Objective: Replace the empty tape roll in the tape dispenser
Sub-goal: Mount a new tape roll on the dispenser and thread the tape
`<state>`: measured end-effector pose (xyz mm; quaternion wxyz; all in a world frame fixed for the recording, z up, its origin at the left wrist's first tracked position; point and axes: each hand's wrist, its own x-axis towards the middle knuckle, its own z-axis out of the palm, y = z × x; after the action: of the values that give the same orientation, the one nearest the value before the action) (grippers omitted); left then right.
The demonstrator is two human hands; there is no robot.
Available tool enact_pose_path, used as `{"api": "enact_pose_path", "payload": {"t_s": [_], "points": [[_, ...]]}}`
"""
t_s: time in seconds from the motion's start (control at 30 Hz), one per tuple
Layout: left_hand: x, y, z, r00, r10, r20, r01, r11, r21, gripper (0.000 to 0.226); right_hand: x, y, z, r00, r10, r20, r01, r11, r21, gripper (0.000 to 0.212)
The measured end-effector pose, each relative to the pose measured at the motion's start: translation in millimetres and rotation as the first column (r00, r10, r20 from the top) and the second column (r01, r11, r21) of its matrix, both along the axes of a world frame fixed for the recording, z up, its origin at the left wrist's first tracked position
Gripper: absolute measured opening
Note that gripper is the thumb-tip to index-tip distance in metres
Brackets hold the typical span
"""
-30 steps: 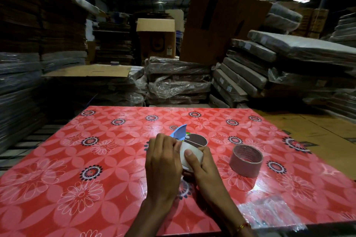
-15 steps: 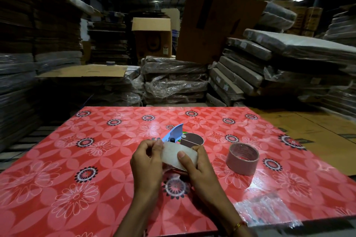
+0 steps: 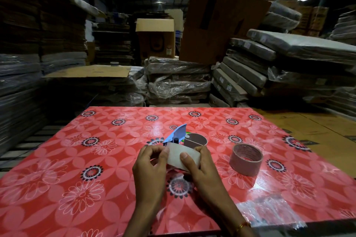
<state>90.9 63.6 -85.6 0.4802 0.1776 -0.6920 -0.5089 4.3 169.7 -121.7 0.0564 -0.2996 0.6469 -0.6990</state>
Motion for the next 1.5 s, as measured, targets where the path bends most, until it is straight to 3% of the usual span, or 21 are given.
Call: {"api": "enact_pose_path", "payload": {"t_s": [0.13,0.3,0.57,0.83,1.07,1.2,1.3,1.5], "points": [[1.3,0.2,-3.5,1.0,-0.028,-0.004,0.029,0.997,0.073,0.01,4.4,5.0,2.5,0.997,-0.018,-0.081,0.022,0.999,0.048,0.044],[5.7,2.4,-7.3,0.994,-0.107,-0.019,0.109,0.98,0.167,0.014,3.2,10.8,4.4,0.952,-0.152,-0.267,0.201,0.965,0.166,0.045],[6.2,-7.5,-10.1,0.982,-0.171,0.075,0.163,0.981,0.1,0.017,2.7,11.8,2.4,0.953,-0.15,-0.265,0.192,0.971,0.141,0.041],[7.4,-16.2,-10.6,0.989,-0.105,0.104,0.101,0.994,0.051,0.012,3.0,10.0,2.4,0.96,-0.126,-0.251,0.165,0.976,0.141,0.043],[6.5,-23.4,-0.4,0.982,-0.077,0.171,0.089,0.994,-0.062,0.014,0.5,10.0,0.1,0.989,-0.098,-0.109,0.106,0.991,0.075,0.062],[5.3,-33.7,3.7,0.961,-0.217,0.173,0.21,0.976,0.053,0.013,-0.4,10.2,0.7,0.99,-0.093,-0.102,0.101,0.992,0.072,0.06],[4.0,-37.4,2.6,0.944,-0.319,0.088,0.29,0.925,0.244,0.012,-0.1,10.1,1.8,0.994,-0.067,-0.083,0.074,0.994,0.076,0.059],[6.7,-39.8,-4.5,0.918,-0.396,-0.013,0.364,0.83,0.423,0.012,2.4,11.6,5.9,0.989,-0.065,-0.134,0.078,0.993,0.094,0.046]]}}
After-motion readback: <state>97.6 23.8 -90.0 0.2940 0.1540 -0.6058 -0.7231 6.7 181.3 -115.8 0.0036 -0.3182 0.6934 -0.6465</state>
